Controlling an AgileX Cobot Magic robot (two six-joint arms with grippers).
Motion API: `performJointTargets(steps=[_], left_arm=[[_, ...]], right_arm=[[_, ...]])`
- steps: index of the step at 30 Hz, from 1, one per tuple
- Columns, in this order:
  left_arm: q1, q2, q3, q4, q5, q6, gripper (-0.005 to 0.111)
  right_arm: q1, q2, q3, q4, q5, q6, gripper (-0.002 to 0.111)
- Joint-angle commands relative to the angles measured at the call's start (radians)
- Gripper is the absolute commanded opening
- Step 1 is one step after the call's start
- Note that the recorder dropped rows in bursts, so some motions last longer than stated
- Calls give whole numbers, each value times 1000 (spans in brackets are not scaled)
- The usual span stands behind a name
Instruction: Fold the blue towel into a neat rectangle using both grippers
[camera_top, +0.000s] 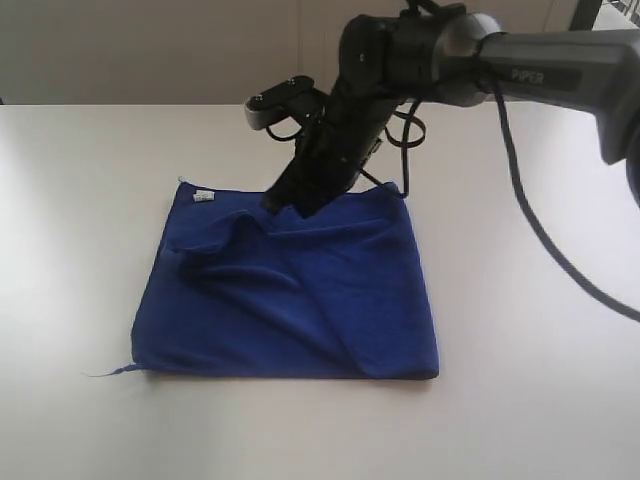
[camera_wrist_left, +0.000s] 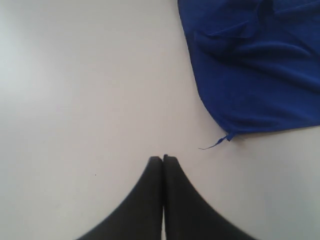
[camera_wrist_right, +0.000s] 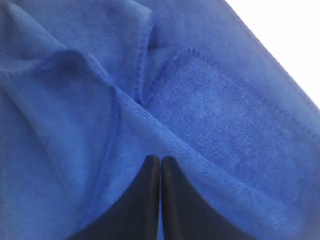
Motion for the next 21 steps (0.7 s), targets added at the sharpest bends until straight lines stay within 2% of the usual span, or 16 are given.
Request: performJointTargets(steps=[1, 10, 14, 17, 21], left_arm=[[3, -7, 2, -11, 7, -1, 0], [3, -7, 2, -11, 7, -1, 0], [3, -7, 2, -11, 7, -1, 0], [3, -7, 2, -11, 7, -1, 0], [3, -7, 2, -11, 7, -1, 0]], right_arm=[[-25, -3, 51, -19, -83, -141, 0], [-58, 125, 49, -37, -323, -86, 0], [-130, 187, 15, -40, -284, -6, 0], [-202, 198, 13, -59, -234, 171, 0], [-249, 198, 13, -183, -99, 375, 0]])
